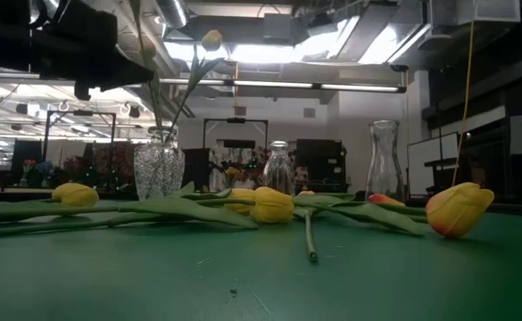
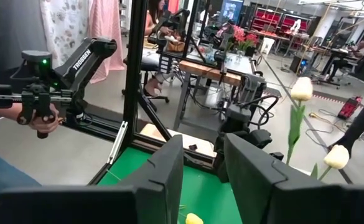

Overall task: Sort flowers into vase by color
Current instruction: Put the white flower into the left transparent vase, then put the bottom yellow red flower into the middle transparent vase

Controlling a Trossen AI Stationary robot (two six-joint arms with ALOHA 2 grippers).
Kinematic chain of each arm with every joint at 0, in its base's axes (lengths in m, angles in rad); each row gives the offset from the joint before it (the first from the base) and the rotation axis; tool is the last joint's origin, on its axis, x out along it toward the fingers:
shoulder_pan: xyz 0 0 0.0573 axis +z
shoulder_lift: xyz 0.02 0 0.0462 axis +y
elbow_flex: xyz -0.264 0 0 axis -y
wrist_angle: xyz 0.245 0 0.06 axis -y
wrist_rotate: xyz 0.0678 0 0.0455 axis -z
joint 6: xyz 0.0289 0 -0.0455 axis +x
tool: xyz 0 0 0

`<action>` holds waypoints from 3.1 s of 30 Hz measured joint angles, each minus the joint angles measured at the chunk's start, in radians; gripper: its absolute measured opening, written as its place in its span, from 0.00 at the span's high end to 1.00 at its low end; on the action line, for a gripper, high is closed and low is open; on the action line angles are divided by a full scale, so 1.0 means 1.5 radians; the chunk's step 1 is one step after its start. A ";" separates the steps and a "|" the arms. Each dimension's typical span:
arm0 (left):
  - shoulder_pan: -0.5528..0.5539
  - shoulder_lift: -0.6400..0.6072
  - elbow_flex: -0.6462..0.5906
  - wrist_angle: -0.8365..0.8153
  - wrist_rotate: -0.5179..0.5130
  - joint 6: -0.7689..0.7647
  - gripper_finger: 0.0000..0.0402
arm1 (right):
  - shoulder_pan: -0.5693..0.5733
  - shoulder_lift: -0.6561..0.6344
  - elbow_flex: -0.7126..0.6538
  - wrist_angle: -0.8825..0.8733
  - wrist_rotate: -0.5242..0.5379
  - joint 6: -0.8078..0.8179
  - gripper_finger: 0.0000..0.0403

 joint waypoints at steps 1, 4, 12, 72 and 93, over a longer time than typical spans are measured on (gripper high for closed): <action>0.000 0.000 -0.001 0.000 0.000 -0.002 1.00 | 0.000 0.000 0.000 0.000 0.000 0.000 0.71; 0.000 0.000 -0.005 0.001 0.000 -0.006 1.00 | 0.000 0.002 0.000 -0.001 0.000 0.000 0.71; 0.026 0.007 -0.005 0.003 0.028 -0.023 1.00 | 0.000 0.002 0.000 -0.001 0.000 0.004 0.71; -0.059 0.078 -0.005 -0.069 -0.124 -0.037 0.63 | 0.000 0.003 0.000 -0.051 -0.036 0.053 0.71; -0.157 0.079 -0.004 -0.159 -0.262 -0.128 0.63 | 0.000 0.003 0.000 -0.154 0.041 0.113 0.71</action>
